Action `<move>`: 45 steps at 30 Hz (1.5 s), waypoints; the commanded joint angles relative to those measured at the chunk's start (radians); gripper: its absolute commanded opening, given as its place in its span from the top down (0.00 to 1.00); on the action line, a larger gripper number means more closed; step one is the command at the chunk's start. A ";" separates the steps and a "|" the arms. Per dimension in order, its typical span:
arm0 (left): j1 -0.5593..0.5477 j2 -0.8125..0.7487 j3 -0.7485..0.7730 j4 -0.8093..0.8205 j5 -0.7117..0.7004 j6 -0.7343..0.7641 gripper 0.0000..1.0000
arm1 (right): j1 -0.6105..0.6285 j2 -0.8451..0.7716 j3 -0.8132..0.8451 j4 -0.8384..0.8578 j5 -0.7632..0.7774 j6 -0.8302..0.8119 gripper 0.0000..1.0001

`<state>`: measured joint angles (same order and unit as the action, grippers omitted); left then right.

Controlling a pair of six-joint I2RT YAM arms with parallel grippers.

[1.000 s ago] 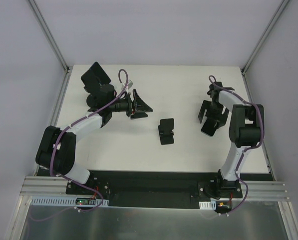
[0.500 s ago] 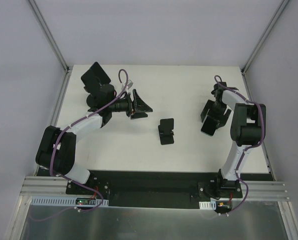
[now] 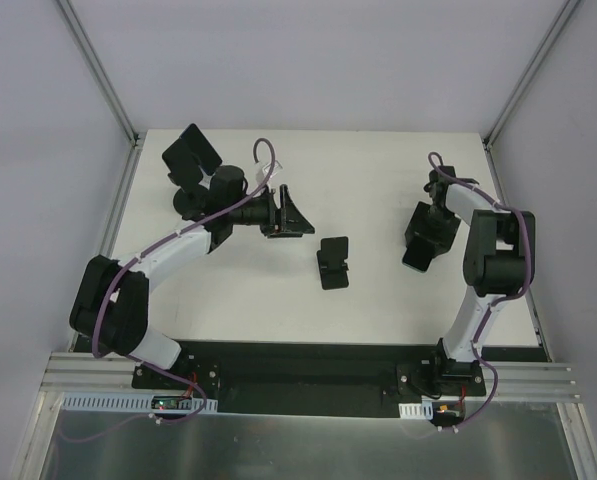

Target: Place the phone on the phone stand

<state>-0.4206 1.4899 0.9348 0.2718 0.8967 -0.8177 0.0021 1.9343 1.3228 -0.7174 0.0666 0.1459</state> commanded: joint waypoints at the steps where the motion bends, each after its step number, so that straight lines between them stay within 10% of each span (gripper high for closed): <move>1: -0.101 -0.063 0.107 -0.221 -0.143 0.310 0.35 | 0.019 -0.020 -0.068 0.061 -0.045 -0.035 0.50; 10: -0.227 0.019 0.202 -0.410 -0.332 0.690 0.34 | 0.045 -0.084 -0.146 0.145 -0.080 -0.084 0.75; 23: -0.228 0.262 0.394 -0.450 -0.196 0.801 0.44 | 0.050 -0.166 -0.243 0.269 -0.234 -0.068 0.78; 33: -0.227 0.339 0.453 -0.451 -0.232 0.798 0.81 | 0.050 -0.182 -0.251 0.302 -0.277 -0.058 0.80; 35: -0.225 0.316 0.443 -0.453 -0.275 0.799 1.00 | 0.050 -0.182 -0.251 0.303 -0.281 -0.058 0.81; 45: -0.013 -0.130 0.074 -0.454 -0.525 0.830 1.00 | 0.064 -0.175 -0.240 0.312 -0.298 -0.051 0.81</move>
<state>-0.5873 1.5921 1.1217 -0.1761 0.4824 -0.0311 0.0341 1.7565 1.0954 -0.4385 -0.1333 0.0608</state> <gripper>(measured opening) 0.079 0.710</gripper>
